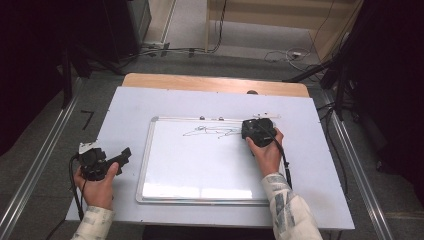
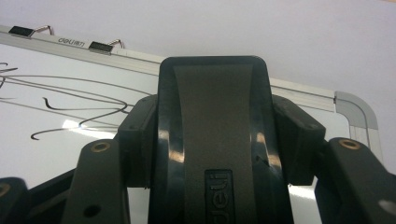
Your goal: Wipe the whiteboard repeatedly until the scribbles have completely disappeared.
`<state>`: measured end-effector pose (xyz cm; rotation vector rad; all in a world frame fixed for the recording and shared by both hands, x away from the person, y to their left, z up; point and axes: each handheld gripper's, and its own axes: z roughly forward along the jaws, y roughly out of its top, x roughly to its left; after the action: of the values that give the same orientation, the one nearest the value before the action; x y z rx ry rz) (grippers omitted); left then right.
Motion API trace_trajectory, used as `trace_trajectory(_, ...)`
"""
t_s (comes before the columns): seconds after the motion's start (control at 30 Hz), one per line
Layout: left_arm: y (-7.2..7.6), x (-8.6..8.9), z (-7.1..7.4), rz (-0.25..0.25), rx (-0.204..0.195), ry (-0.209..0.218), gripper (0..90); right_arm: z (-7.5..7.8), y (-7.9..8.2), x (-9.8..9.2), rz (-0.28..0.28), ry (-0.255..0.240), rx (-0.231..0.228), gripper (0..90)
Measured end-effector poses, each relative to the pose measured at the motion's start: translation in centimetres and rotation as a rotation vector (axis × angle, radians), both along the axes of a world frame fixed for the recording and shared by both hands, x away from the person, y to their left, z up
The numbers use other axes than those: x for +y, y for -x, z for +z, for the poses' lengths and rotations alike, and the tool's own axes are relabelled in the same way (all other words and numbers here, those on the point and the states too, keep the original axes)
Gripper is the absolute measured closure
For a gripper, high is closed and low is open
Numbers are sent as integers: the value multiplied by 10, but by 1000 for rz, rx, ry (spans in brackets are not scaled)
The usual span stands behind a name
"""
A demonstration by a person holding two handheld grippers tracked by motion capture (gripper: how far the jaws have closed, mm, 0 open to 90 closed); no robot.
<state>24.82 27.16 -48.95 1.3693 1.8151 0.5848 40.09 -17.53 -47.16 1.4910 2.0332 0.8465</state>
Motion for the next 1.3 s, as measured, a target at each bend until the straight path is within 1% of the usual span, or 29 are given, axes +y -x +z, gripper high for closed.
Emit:
trace_trajectory(0.2,0,0,0,0,-1,0,105,0,-5,0,-3,4,6,385)
trace_trajectory(0.53,0,0,0,-2,2,-2,105,-9,-12,-2,-15,4,31,385)
trace_trajectory(0.73,0,0,0,-2,2,-3,105,-11,-14,-1,-10,3,34,385)
trace_trajectory(0.97,0,0,0,-3,1,-2,105,-15,-15,-2,-20,5,49,384)
trace_trajectory(1.3,0,0,0,-4,2,-1,105,-15,-16,-2,-22,-3,50,379)
